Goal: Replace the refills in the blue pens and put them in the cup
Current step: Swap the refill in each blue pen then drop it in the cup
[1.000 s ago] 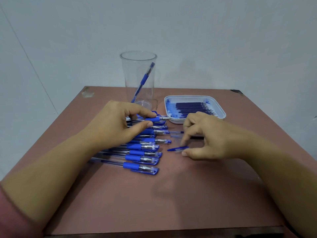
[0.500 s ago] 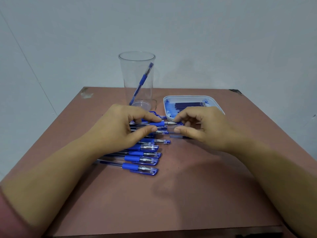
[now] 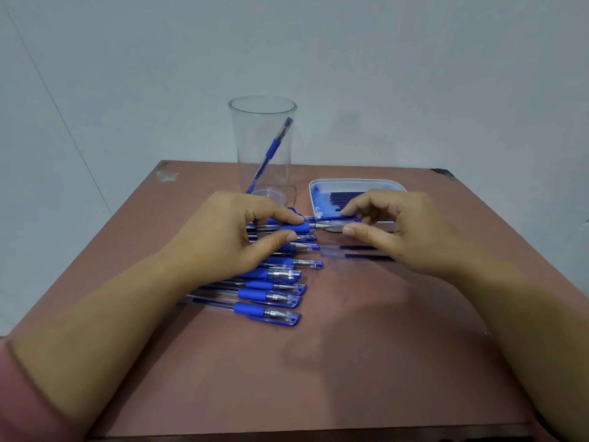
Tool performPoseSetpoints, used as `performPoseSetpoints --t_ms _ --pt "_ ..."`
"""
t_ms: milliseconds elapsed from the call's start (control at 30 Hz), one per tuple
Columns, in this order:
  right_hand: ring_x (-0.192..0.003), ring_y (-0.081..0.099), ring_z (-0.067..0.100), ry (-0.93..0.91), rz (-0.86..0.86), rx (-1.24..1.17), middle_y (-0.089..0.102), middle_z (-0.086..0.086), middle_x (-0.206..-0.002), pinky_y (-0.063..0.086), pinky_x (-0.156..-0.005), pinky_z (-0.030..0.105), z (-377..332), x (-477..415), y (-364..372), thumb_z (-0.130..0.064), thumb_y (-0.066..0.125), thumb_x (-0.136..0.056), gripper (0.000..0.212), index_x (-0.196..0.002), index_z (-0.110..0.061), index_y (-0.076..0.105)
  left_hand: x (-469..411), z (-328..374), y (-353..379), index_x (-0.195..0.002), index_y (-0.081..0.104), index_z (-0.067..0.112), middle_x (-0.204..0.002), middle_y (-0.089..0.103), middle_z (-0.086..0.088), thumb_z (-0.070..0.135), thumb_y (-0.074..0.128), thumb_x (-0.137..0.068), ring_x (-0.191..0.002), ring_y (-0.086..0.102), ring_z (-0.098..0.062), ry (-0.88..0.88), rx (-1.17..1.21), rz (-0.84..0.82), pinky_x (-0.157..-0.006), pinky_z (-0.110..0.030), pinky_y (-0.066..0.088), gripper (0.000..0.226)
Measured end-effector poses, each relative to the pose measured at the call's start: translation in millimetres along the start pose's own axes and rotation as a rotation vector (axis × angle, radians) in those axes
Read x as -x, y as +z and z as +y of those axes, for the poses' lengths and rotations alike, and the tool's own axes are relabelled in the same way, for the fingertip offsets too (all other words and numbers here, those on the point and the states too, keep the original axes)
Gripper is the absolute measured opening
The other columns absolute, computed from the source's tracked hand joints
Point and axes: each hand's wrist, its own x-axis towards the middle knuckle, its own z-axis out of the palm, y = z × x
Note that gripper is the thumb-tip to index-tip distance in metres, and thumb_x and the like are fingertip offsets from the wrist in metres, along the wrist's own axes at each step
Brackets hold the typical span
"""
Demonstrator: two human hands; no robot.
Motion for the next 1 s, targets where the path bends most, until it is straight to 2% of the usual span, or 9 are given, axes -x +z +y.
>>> performPoseSetpoints --t_ms 100,233,333,467,567,667,767,867,1000 --pt "-0.077 0.061 0.005 -0.001 -0.015 -0.007 0.066 -0.012 -0.078 0.047 -0.071 0.01 -3.8 -0.4 7.9 -0.024 0.073 -0.083 0.023 -0.086 -0.043 0.061 0.6 1.0 3.1 -0.101 0.076 0.022 -0.07 0.053 0.043 0.016 0.079 -0.08 -0.073 0.051 0.027 0.002 0.017 0.007 -0.067 0.004 0.033 0.022" --pt "-0.075 0.063 0.009 -0.016 0.009 -0.075 0.067 -0.008 -0.079 0.052 -0.073 0.018 -4.7 0.6 17.1 -0.026 0.073 -0.082 0.019 -0.087 -0.041 0.063 1.6 4.3 6.8 -0.098 0.077 0.017 -0.068 0.051 0.036 0.015 0.079 -0.079 -0.07 0.051 0.025 0.011 0.015 0.033 -0.067 0.004 0.033 0.019" --pt "-0.077 0.064 0.013 0.033 0.025 -0.164 0.067 -0.009 -0.078 0.056 -0.076 0.03 -4.2 2.4 23.9 -0.026 0.074 -0.081 0.016 -0.088 -0.038 0.066 1.3 4.8 8.2 -0.098 0.077 0.017 -0.074 0.054 0.033 0.015 0.079 -0.08 -0.072 0.053 0.022 0.019 0.012 0.033 -0.067 0.002 0.036 0.019" --pt "-0.074 0.064 0.01 0.039 0.068 -0.256 0.068 -0.008 -0.079 0.051 -0.073 0.021 -11.0 -1.0 26.3 -0.02 0.073 -0.084 0.015 -0.09 -0.032 0.067 -1.1 5.8 8.7 -0.099 0.076 0.021 -0.082 0.068 0.02 0.023 0.073 -0.082 -0.075 0.059 0.012 0.009 0.033 0.08 -0.07 -0.003 0.041 0.017" --pt "-0.08 0.07 0.01 0.111 0.038 -0.488 0.072 -0.008 -0.082 0.054 -0.073 0.02 -18.0 -4.6 28.7 -0.013 0.068 -0.087 0.013 -0.092 -0.024 0.066 -4.6 10.9 9.9 -0.106 0.074 0.021 -0.09 0.067 0.02 0.028 0.068 -0.087 -0.082 0.058 0.012 0.02 -0.011 0.083 -0.074 -0.004 0.042 0.021" --pt "-0.083 0.072 0.02 0.213 0.067 -0.637 0.074 -0.001 -0.082 0.058 -0.078 0.028 -15.0 -9.6 25.7 -0.008 0.066 -0.088 0.012 -0.096 -0.017 0.066 -4.6 15.3 6.5 -0.126 0.062 0.024 -0.117 0.066 0.012 0.049 0.056 -0.091 -0.106 0.058 0.0 -0.009 -0.155 -0.022 -0.091 -0.018 0.046 0.043" --pt "-0.071 0.066 0.008 0.195 0.17 -0.595 0.072 -0.012 -0.074 0.057 -0.075 0.023 -8.8 -18.0 15.5 -0.004 0.064 -0.088 0.018 -0.097 -0.02 0.06 3.7 15.7 -4.4 -0.147 0.037 0.024 -0.144 0.046 0.007 0.068 0.042 -0.087 -0.13 0.043 -0.012 -0.118 -0.33 -0.149 -0.105 -0.031 0.038 0.075" --pt "-0.064 0.061 0.008 0.187 0.251 -0.564 0.069 -0.012 -0.066 0.054 -0.071 0.024 -7.9 -28.9 7.8 -0.006 0.065 -0.089 0.026 -0.097 -0.025 0.047 20.0 15.5 -12.9 -0.151 0.027 0.02 -0.151 0.037 0.005 0.075 0.033 -0.085 -0.135 0.037 -0.014 -0.193 -0.392 -0.218 -0.108 -0.03 0.032 0.086" --pt "-0.071 0.061 0.018 0.157 0.302 -0.56 0.066 -0.005 -0.066 0.054 -0.079 0.033 -17.4 -46.1 2.6 -0.009 0.066 -0.089 0.031 -0.095 -0.027 0.042 48.3 13.4 -9.7 -0.152 0.028 0.019 -0.154 0.035 0.005 0.084 0.026 -0.082 -0.139 0.035 -0.012 -0.249 -0.372 -0.289 -0.113 -0.031 0.029 0.096"
